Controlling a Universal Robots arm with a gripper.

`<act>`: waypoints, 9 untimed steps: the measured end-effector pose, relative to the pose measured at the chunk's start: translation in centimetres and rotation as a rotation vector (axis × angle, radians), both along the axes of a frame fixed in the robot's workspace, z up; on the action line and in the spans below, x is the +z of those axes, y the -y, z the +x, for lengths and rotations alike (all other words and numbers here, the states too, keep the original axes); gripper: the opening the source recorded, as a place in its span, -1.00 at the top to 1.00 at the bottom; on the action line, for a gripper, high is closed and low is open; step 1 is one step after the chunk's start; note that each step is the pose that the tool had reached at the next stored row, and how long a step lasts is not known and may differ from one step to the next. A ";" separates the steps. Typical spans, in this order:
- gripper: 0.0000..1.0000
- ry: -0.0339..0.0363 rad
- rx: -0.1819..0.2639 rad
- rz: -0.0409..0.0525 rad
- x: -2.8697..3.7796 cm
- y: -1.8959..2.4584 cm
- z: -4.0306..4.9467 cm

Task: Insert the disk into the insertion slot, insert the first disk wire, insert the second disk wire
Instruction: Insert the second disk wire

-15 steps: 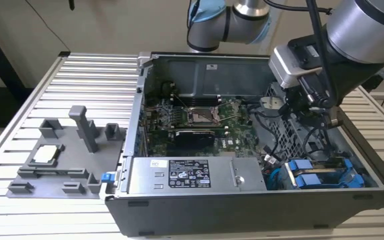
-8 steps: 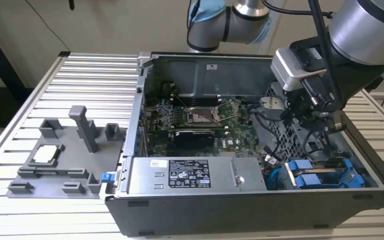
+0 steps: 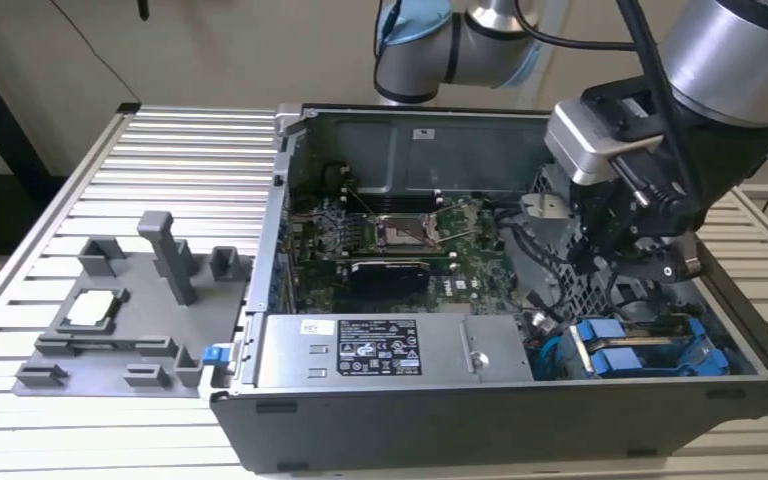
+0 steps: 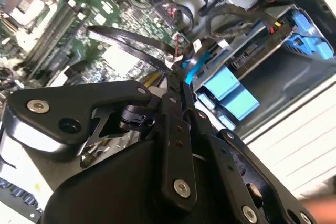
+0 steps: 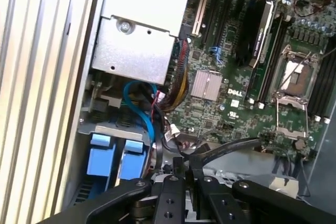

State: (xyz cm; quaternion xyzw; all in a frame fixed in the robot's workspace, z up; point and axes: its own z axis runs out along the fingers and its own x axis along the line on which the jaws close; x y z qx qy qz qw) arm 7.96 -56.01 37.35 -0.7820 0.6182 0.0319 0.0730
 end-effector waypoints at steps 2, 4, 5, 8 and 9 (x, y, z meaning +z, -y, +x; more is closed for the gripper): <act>0.69 0.0043 0.000 -0.0175 -0.08 -0.01 0.00; 0.69 0.0068 -0.001 -0.0455 -0.13 -0.13 0.01; 0.69 0.0073 -0.004 -0.0537 -0.17 -0.15 0.07; 0.69 0.0064 -0.038 -0.0582 -0.49 -0.15 0.09; 0.69 0.0061 -0.051 -0.0582 -0.58 -0.15 0.10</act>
